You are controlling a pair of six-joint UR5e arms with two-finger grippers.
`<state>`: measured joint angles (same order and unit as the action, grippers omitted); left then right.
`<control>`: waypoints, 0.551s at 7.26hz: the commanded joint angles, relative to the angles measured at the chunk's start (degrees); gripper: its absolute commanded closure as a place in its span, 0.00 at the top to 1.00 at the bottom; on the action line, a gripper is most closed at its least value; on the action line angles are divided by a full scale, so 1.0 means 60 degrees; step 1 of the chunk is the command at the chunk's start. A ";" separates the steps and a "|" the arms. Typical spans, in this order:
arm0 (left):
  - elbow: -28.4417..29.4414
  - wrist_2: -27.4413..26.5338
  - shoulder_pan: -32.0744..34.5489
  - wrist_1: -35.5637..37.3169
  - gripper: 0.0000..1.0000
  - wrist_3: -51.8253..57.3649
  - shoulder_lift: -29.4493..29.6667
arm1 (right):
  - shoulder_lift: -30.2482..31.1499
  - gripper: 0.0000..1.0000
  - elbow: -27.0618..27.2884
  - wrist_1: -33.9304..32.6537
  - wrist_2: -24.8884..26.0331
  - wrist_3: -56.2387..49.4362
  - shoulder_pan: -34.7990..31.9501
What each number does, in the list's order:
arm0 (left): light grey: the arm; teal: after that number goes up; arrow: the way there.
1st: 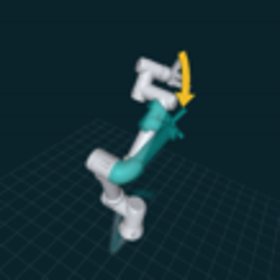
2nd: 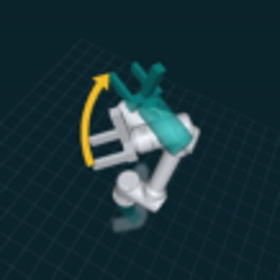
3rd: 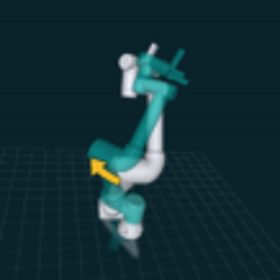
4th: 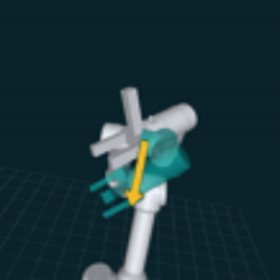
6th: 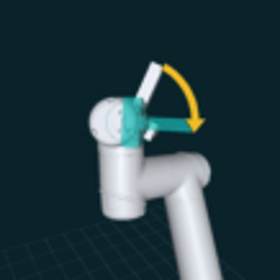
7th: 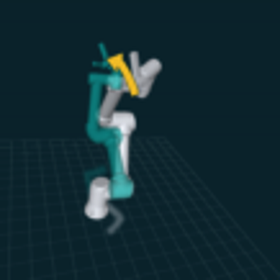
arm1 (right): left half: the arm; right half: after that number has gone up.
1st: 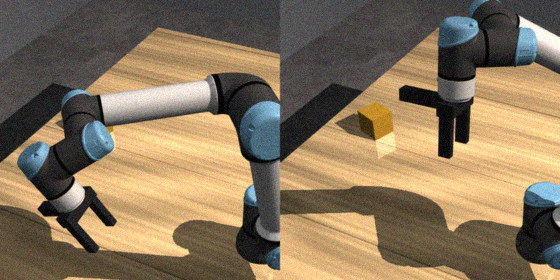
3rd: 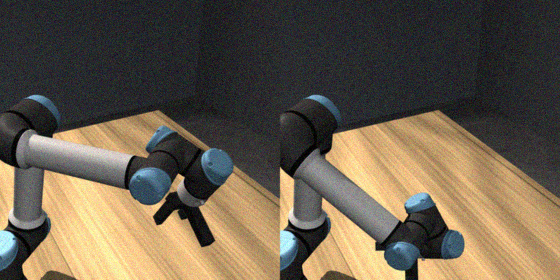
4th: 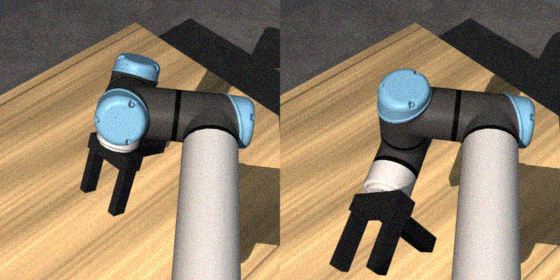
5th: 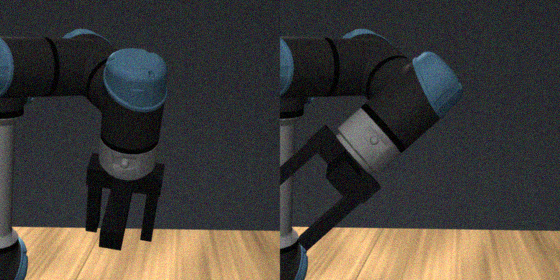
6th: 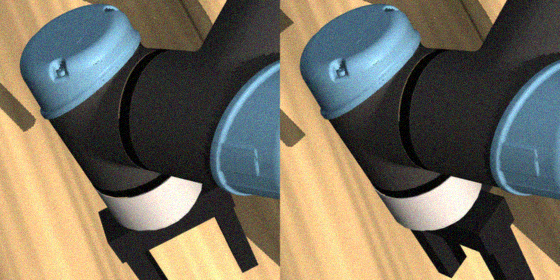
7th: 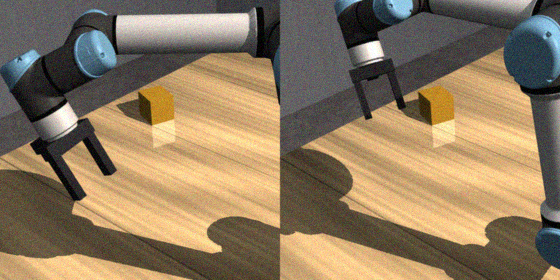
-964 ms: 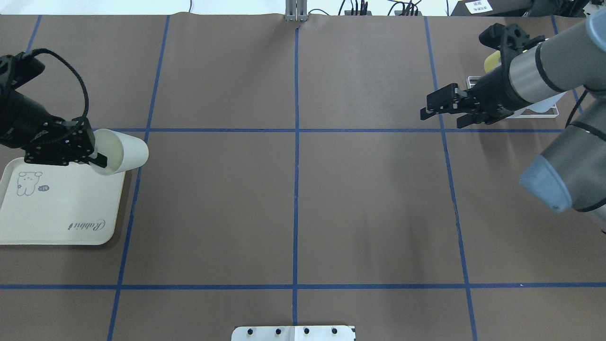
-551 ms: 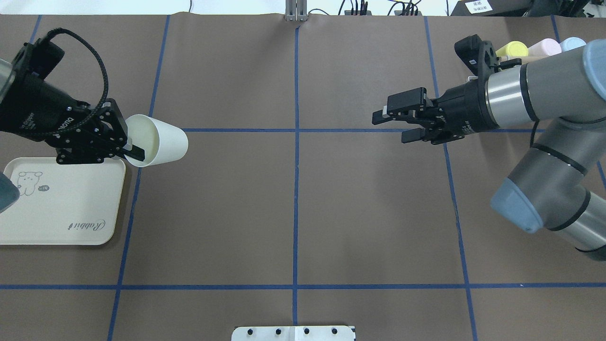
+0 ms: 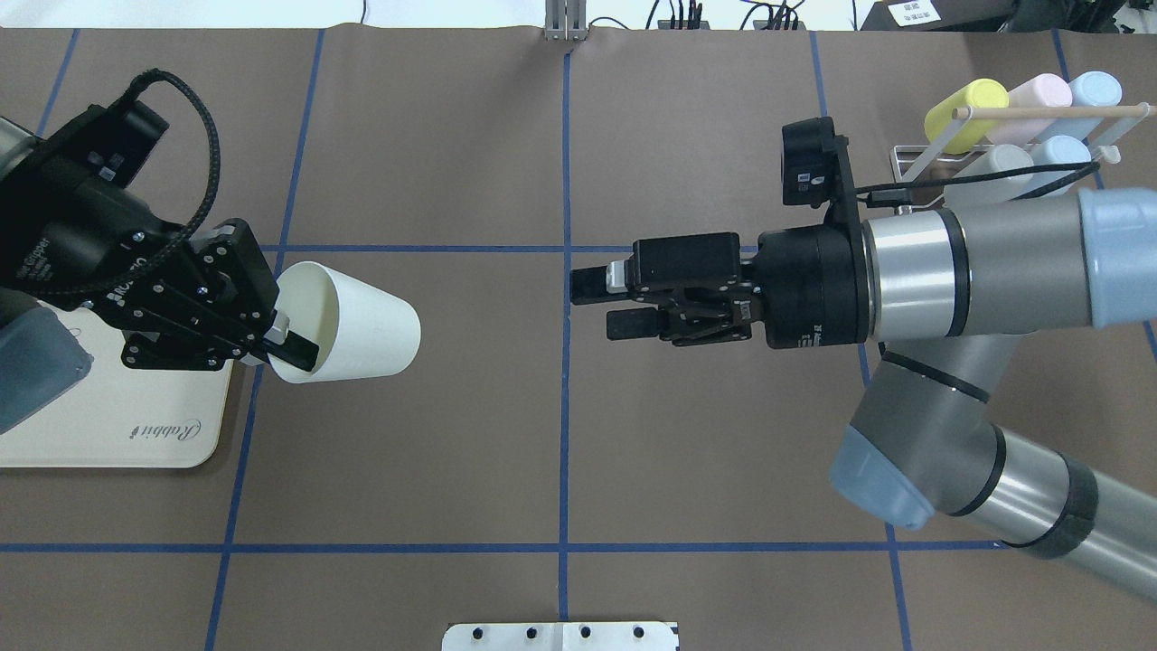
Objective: Transfer IKEA cup to right arm and place on rack
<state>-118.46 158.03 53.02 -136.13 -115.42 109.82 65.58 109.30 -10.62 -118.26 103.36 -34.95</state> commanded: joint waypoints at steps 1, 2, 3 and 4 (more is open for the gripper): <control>0.0854 -0.0871 -0.0047 -0.3090 0.00 -0.0099 0.0022 | -0.0032 0.96 -0.0009 0.0686 0.0564 0.0176 0.0507; 0.1499 -0.1198 -0.0047 -0.4297 0.00 -0.0157 0.0022 | -0.0105 0.96 -0.0009 0.0686 0.0579 0.0176 0.0507; 0.1593 -0.1230 -0.0091 -0.4498 0.00 -0.0535 0.0037 | -0.0207 0.96 -0.0009 0.0686 0.0652 0.0176 0.0507; 0.1594 -0.1608 -0.0091 -0.4891 0.00 -0.1293 0.0153 | -0.0252 0.96 -0.0009 0.0686 0.0667 0.0176 0.0507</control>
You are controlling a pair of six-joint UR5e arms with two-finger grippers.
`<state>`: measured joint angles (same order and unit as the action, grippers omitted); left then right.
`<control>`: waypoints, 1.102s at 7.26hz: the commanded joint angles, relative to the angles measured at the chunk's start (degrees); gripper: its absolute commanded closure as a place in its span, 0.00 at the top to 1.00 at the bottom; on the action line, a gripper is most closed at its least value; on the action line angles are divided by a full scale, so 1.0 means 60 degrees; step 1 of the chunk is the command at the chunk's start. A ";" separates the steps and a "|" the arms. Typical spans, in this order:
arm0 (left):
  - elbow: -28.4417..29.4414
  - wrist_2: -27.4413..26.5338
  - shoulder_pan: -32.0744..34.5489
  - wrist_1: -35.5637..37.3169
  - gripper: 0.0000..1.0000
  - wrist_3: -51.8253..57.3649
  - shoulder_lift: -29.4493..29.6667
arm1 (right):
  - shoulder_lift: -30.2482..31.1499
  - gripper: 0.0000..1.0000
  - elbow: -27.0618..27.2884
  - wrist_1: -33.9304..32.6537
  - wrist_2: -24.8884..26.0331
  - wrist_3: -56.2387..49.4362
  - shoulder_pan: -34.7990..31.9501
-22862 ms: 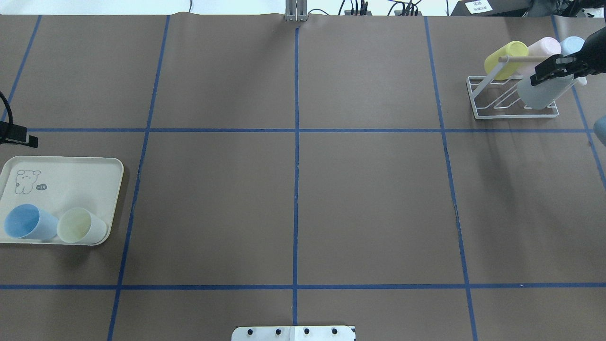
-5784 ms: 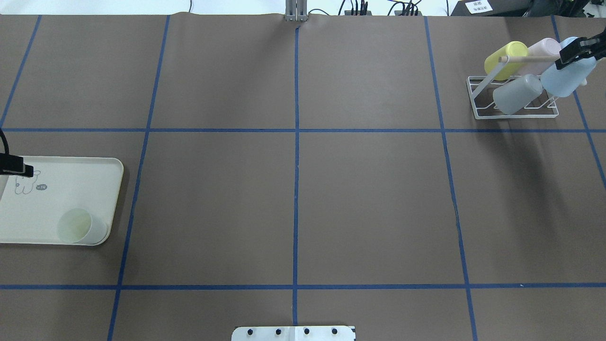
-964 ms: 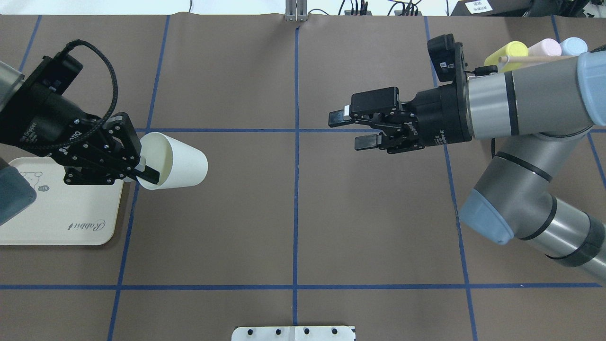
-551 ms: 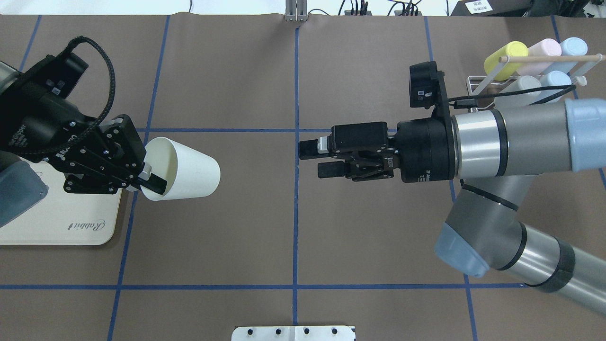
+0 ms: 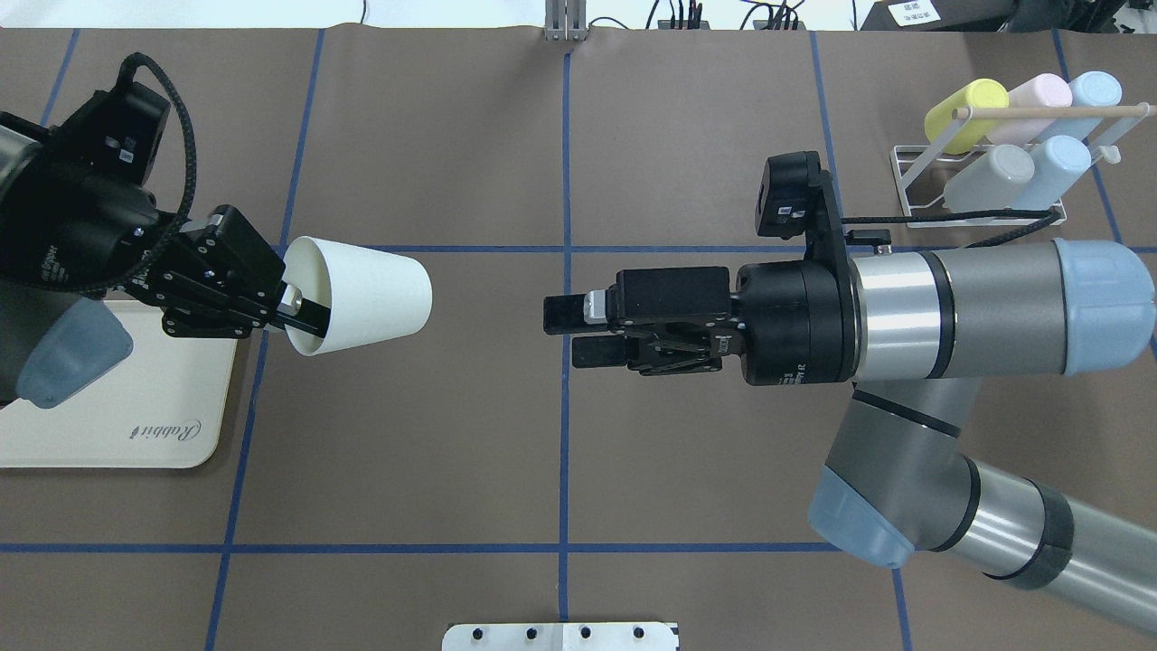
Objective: Transfer IKEA cup to right arm and place on rack
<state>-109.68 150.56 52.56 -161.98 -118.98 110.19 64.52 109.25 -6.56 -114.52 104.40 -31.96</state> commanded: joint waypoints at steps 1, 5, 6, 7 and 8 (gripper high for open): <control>0.0348 -0.0932 -0.0044 -0.1485 0.00 -0.1156 0.0077 | -0.0089 0.96 0.0000 -0.0005 0.0044 0.0003 0.0009; 0.1051 -0.3258 -0.1386 -0.5146 0.00 -0.5427 0.0107 | -0.0352 0.96 0.0000 0.0009 0.0176 0.0003 0.0038; 0.1053 -0.3586 -0.1580 -0.5577 0.00 -0.6178 0.0208 | -0.0425 0.96 0.0000 0.0009 0.0379 0.0003 0.0067; 0.1053 -0.4387 -0.1858 -0.6277 0.00 -0.7201 0.0427 | -0.0571 0.96 0.0000 0.0024 0.0656 0.0003 0.0256; 0.1082 -0.5105 -0.2122 -0.6821 0.00 -0.7791 0.0617 | -0.0746 0.96 0.0000 0.0024 0.0848 0.0003 0.0374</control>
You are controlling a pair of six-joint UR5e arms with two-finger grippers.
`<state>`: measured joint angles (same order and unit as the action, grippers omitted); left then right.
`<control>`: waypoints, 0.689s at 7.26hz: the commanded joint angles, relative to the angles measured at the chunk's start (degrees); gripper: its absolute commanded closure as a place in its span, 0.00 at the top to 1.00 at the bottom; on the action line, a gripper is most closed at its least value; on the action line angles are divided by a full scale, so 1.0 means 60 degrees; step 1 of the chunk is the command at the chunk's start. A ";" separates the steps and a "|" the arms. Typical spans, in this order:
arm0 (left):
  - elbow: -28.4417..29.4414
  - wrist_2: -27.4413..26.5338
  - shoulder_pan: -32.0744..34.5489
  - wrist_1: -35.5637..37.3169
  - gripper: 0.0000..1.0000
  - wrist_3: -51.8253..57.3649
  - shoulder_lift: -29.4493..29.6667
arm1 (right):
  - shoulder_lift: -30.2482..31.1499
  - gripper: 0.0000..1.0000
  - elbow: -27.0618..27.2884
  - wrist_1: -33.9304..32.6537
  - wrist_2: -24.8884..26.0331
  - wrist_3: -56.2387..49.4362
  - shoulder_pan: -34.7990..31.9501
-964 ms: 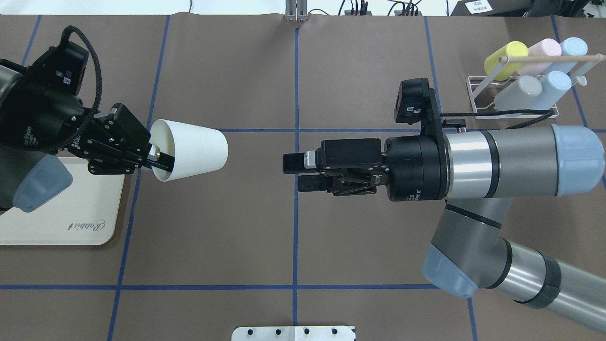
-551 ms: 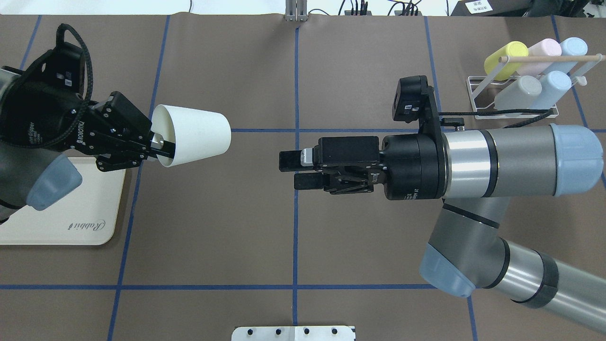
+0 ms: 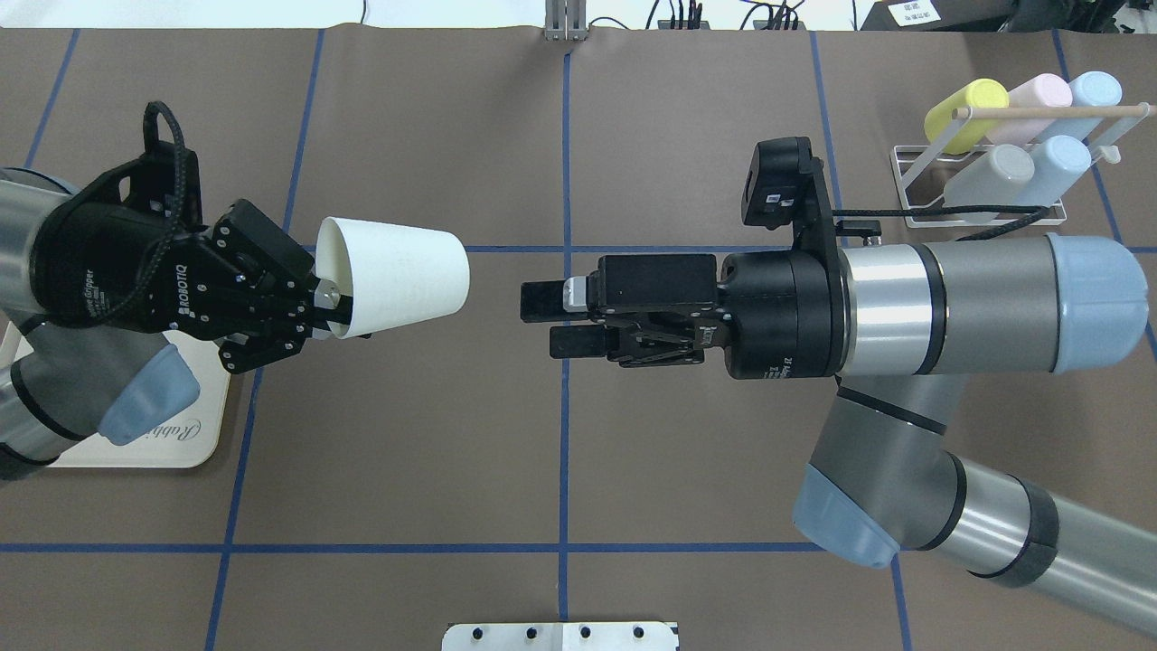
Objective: Transfer IKEA cup to right arm and place on rack
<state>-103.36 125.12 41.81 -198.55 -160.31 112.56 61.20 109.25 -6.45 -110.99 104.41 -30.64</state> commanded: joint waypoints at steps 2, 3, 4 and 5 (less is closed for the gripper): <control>0.0059 -0.1004 -0.0465 -0.1110 0.00 -0.0981 0.0254 | -0.0210 0.97 0.0000 0.0253 0.0349 0.0014 0.0272; 0.0074 -0.1294 -0.0683 -0.1417 0.00 -0.1069 0.0254 | -0.0268 0.97 0.0029 0.0269 0.0567 0.0015 0.0331; 0.0074 -0.1544 -0.0902 -0.1638 0.00 -0.1070 0.0240 | -0.0515 0.97 0.0015 0.0269 0.0830 0.0029 0.0462; 0.0074 -0.1952 -0.1050 -0.1872 0.00 -0.1389 0.0239 | -0.0561 0.97 0.0029 0.0283 0.1181 0.0203 0.0608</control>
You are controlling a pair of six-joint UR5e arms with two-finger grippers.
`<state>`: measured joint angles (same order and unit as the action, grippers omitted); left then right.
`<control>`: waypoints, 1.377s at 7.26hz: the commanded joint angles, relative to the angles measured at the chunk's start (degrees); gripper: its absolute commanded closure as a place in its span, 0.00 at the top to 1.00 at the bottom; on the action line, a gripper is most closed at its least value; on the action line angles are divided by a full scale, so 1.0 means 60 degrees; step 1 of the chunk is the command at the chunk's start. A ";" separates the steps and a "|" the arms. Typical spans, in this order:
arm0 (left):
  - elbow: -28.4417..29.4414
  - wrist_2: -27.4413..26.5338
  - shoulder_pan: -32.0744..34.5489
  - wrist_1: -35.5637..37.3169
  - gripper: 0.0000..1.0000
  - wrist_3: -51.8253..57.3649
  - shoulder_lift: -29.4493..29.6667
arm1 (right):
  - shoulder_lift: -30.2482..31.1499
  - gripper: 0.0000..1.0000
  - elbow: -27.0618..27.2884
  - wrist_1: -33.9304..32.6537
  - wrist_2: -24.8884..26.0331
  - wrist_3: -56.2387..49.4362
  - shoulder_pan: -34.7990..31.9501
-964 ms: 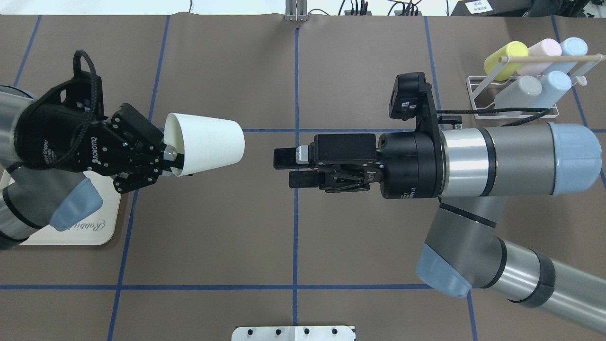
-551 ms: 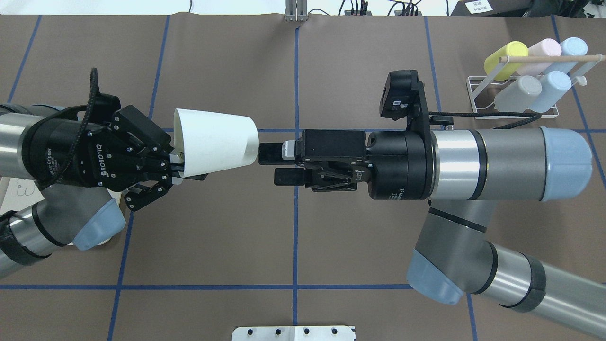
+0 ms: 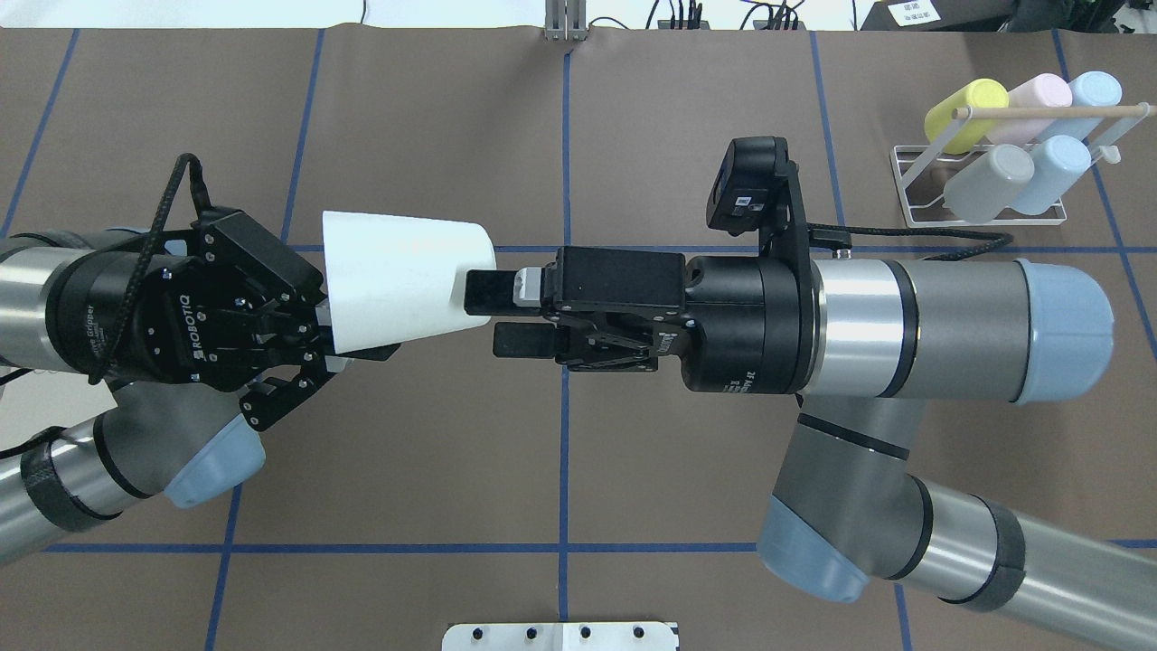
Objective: Transfer IKEA cup to right arm and place on rack
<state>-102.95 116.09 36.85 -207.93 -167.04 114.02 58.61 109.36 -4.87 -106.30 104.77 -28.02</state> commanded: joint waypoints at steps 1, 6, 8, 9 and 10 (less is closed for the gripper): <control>-0.0010 -0.0669 -0.0340 -0.0355 0.00 -0.0459 -0.0004 | -0.0245 0.97 -0.0033 0.0195 0.0475 0.0188 0.0216; -0.0010 -0.1300 -0.0910 -0.0766 0.00 -0.0710 0.0011 | -0.0261 0.97 -0.0063 0.0358 0.1030 0.0247 0.0420; 0.0004 -0.1301 -0.0985 -0.0766 0.00 -0.0710 0.0011 | -0.0305 0.97 -0.0063 0.0358 0.1164 0.0247 0.0451; 0.0004 -0.1301 -0.0985 -0.0780 0.00 -0.0710 0.0011 | -0.0305 0.96 -0.0063 0.0358 0.1280 0.0247 0.0480; -0.0010 -0.1301 -0.1000 -0.0780 0.00 -0.0710 0.0025 | -0.0320 0.86 -0.0077 0.0358 0.1339 0.0247 0.0524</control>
<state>-102.95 108.30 30.95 -212.58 -171.30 114.11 56.77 108.96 -2.72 -98.85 106.26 -25.16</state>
